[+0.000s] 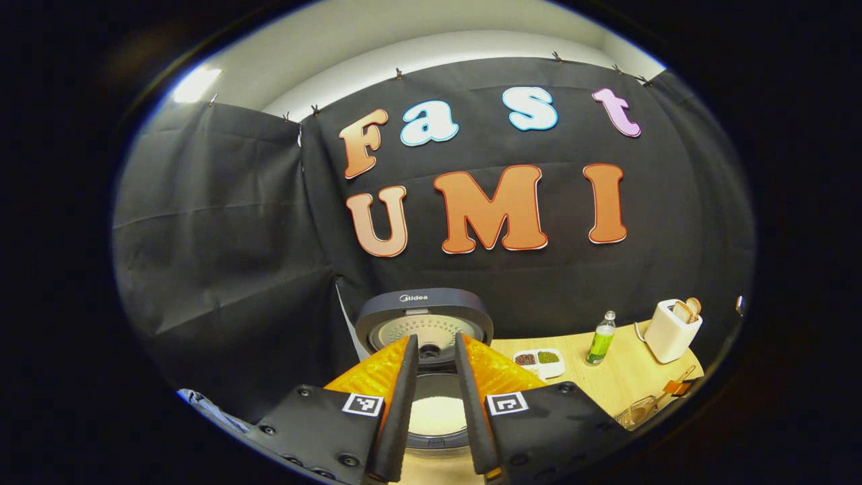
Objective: Close the left gripper, press the button to open the rice cooker; take a wooden spoon from the chopstick holder with the right hand, scoop a spoonful of rice and pour it into the rice cooker, then put the wooden spoon back into the chopstick holder.
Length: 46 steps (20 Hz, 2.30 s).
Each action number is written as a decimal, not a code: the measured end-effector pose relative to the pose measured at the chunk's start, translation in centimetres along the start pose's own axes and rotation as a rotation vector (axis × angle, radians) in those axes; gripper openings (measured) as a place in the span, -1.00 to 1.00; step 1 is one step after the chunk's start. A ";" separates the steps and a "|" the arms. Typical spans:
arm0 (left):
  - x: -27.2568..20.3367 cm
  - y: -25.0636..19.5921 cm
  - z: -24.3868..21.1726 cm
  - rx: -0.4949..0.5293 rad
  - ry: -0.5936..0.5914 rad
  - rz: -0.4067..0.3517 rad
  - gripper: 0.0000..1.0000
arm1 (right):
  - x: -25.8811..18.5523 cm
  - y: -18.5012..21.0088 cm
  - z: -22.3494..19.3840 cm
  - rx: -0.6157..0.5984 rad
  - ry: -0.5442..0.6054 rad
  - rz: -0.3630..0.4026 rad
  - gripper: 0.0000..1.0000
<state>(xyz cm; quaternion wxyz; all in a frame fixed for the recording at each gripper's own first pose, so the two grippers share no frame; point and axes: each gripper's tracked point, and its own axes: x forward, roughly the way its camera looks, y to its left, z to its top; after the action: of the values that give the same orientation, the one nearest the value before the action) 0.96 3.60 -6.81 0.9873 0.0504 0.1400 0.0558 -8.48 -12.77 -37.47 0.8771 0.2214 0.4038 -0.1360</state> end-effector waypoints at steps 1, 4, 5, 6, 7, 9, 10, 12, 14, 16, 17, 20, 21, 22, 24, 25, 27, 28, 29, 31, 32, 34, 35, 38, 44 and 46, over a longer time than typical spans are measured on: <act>-0.1 -0.1 -0.1 0.001 0.001 -0.001 -0.24 | 0.1 -0.4 0.0 0.012 0.003 -0.018 -0.19; -0.2 -0.4 -0.4 0.003 0.007 -0.005 -0.16 | -0.1 -0.4 -0.3 0.039 0.018 -0.034 -0.53; -0.1 -0.5 -0.6 0.002 0.010 -0.006 -0.15 | -0.2 -0.5 -0.3 0.031 0.018 -0.038 -0.57; -0.1 -0.6 -0.8 0.000 0.017 -0.009 -0.15 | -0.2 -0.4 -0.3 0.024 0.023 -0.037 -0.57; 0.1 -0.8 -1.0 -0.001 0.023 -0.012 -0.24 | -0.2 -0.1 -0.5 0.023 0.035 -0.017 -0.57; 0.0 -1.0 -1.3 -0.007 0.030 -0.018 -0.16 | -0.7 0.9 -1.3 0.030 0.080 0.028 -0.58; -0.1 -1.0 -1.3 -0.008 0.031 -0.019 -0.20 | -0.7 0.8 -1.1 0.014 0.068 0.016 -0.59; 0.0 -1.0 -1.4 -0.007 0.030 -0.021 -0.20 | -0.3 0.4 -1.1 -0.001 0.055 -0.003 -0.67; 0.1 -1.0 -1.6 -0.002 0.031 -0.024 -0.24 | -0.3 0.7 -1.0 0.016 0.060 -0.005 -0.71; 0.1 -0.9 -1.8 0.002 0.037 -0.023 -0.19 | -0.2 0.6 -0.9 0.036 0.060 -0.014 -0.71; 0.0 -0.8 -1.9 0.001 0.040 -0.022 -0.13 | -0.2 0.6 -0.8 0.052 0.058 -0.022 -0.74; 0.1 -0.7 -2.3 0.005 0.045 -0.023 -0.07 | -0.1 0.3 -1.0 0.069 0.066 -0.046 -0.85; 0.1 -0.7 -2.3 0.008 0.046 -0.025 -0.24 | -0.3 0.5 -1.1 0.064 0.072 -0.045 -0.77; 0.1 -0.8 -2.3 0.011 0.046 -0.026 -0.07 | -0.3 0.6 -1.1 0.056 0.073 -0.049 -0.77; 0.3 -0.7 -2.3 0.014 0.042 -0.028 -0.24 | -0.5 0.9 -0.6 0.045 0.052 -0.052 -0.80; 0.4 -0.7 -2.2 0.012 0.040 -0.032 -0.24 | -0.7 1.1 -0.2 0.044 0.038 -0.051 -0.81; 0.5 -0.8 -2.3 0.009 0.037 -0.039 -0.24 | -1.8 1.9 0.8 0.029 0.007 -0.044 -0.84; 0.5 -0.8 -2.2 0.009 0.033 -0.043 -0.24 | -2.5 2.3 1.4 0.013 -0.012 -0.041 -0.84; 0.5 -0.6 -2.0 0.009 0.030 -0.046 -0.24 | -3.3 2.8 2.1 -0.004 -0.037 -0.036 -0.84; 0.8 -0.5 -2.0 0.007 0.019 -0.048 -0.11 | -5.0 3.8 3.6 -0.044 -0.083 -0.028 -0.84; 0.9 -0.3 -2.0 0.005 0.014 -0.050 -0.24 | -6.0 4.5 4.4 -0.055 -0.105 -0.021 -0.84; 1.1 0.2 -1.9 -0.003 0.004 -0.051 -0.06 | -8.0 6.2 5.5 -0.070 -0.140 0.010 -0.84; 1.2 0.5 -1.9 -0.009 -0.002 -0.049 -0.15 | -8.8 7.2 5.5 -0.081 -0.147 0.029 -0.84; 1.6 1.4 -2.7 -0.020 0.004 -0.049 -0.24 | -10.4 10.3 5.1 -0.086 -0.153 0.081 -0.84; 2.6 3.8 -3.8 -0.015 0.009 -0.050 -0.24 | -10.6 14.3 0.5 -0.128 -0.082 0.113 -0.84; 3.0 4.6 -4.1 -0.010 0.006 -0.054 -0.23 | -10.4 14.9 -1.4 -0.143 -0.050 0.096 -0.84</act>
<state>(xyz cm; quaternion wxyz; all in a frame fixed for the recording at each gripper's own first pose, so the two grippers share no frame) 2.27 8.84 -11.03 0.9883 0.0413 0.1440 0.0299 -9.78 1.43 -26.11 0.9061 0.1738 0.3794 -0.0701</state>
